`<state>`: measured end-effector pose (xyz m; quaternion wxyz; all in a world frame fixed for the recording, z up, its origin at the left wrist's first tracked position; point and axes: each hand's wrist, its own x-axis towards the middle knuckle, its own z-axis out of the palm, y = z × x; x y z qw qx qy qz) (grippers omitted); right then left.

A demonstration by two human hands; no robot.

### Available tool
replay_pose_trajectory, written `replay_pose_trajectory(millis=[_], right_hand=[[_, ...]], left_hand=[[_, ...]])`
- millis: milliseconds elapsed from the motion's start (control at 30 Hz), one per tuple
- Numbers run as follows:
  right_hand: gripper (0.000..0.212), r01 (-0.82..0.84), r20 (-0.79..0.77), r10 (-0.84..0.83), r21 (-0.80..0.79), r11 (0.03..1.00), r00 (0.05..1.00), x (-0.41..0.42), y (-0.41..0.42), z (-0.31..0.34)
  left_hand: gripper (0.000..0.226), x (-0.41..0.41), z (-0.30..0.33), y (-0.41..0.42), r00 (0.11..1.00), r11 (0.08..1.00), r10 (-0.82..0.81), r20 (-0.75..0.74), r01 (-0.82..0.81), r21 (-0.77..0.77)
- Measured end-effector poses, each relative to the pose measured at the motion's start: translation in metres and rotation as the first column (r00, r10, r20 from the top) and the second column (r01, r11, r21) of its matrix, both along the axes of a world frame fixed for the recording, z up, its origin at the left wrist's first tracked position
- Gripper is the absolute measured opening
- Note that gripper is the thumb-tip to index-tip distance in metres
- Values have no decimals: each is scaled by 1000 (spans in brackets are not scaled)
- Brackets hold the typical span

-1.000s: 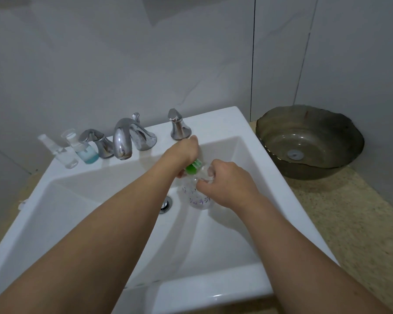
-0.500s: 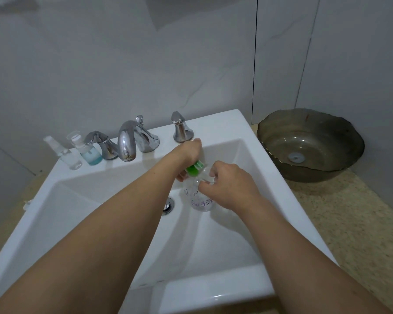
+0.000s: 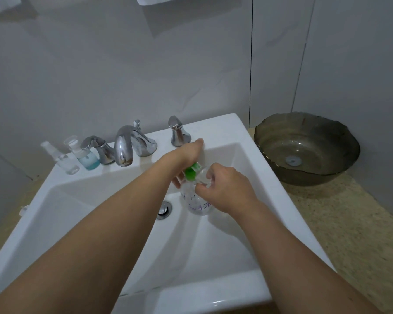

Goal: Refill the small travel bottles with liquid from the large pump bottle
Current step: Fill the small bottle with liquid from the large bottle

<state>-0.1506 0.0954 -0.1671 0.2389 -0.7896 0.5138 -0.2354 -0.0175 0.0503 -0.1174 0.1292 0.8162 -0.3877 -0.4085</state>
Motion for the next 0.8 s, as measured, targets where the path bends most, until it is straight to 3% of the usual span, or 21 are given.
replay_pose_trajectory(millis=[167, 467, 633, 800], right_hand=[[32, -16, -59, 19, 41, 999, 998, -1, 1, 0], [36, -3, -58, 5, 44, 999, 998, 1, 1, -1], [35, -6, -50, 8, 35, 999, 999, 0, 2, 2], [37, -8, -11, 8, -1, 1000, 1000, -1, 3, 3]], left_hand=[[64, -2, -12, 1, 997, 990, 58, 57, -50, -133], [52, -1, -14, 3, 998, 986, 50, 46, -42, -163], [56, -3, -10, 4, 998, 988, 45, 51, -37, -150], [74, 1, -1, 4, 1000, 1000, 20, 19, -19, -18]])
